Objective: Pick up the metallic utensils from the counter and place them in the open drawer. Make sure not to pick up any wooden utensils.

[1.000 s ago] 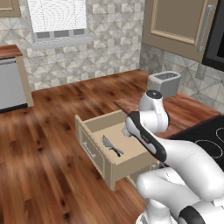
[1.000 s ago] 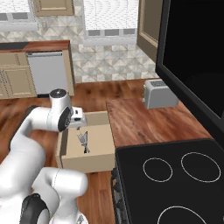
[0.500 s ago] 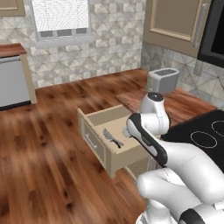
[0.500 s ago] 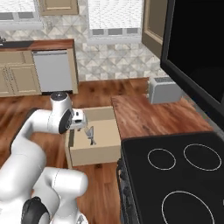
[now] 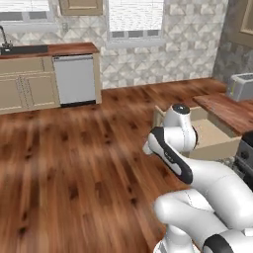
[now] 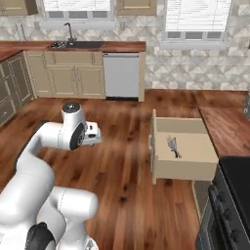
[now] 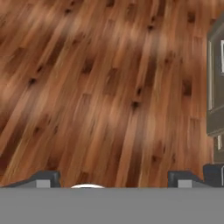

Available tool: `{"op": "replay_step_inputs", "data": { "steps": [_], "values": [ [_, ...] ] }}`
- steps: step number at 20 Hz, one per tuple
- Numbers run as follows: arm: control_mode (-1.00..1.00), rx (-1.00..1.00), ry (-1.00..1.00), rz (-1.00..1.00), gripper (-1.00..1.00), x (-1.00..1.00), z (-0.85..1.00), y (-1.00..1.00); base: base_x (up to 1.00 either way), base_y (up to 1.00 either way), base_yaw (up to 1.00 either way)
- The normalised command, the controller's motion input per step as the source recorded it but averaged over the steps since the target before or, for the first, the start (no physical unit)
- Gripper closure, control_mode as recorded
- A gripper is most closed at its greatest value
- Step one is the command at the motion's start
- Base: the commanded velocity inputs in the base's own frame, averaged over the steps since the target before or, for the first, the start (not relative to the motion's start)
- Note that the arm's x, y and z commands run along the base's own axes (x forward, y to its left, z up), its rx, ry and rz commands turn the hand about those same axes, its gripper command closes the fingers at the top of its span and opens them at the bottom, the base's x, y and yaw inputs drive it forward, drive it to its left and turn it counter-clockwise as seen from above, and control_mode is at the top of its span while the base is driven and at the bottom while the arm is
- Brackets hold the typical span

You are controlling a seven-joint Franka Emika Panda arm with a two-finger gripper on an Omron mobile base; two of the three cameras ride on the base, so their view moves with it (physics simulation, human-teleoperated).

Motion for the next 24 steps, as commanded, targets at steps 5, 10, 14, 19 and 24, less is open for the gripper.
{"op": "replay_step_inputs", "data": {
  "steps": [5,10,14,19,24],
  "values": [
    [1.00,0.00,0.00,0.00,-1.00,0.00,0.00,0.00,-0.13,1.00,0.62],
    [1.00,0.00,0.00,0.00,-1.00,0.00,0.00,0.00,-0.01,1.00,0.59],
    [1.00,0.00,0.00,0.00,-1.00,0.00,0.00,0.00,0.00,1.00,0.51],
    [1.00,0.00,0.00,0.00,-1.00,0.00,0.00,0.00,0.34,1.00,0.30],
    [1.00,0.00,0.00,0.00,-1.00,0.00,0.00,0.00,0.64,1.00,-0.09]
  ]
}}
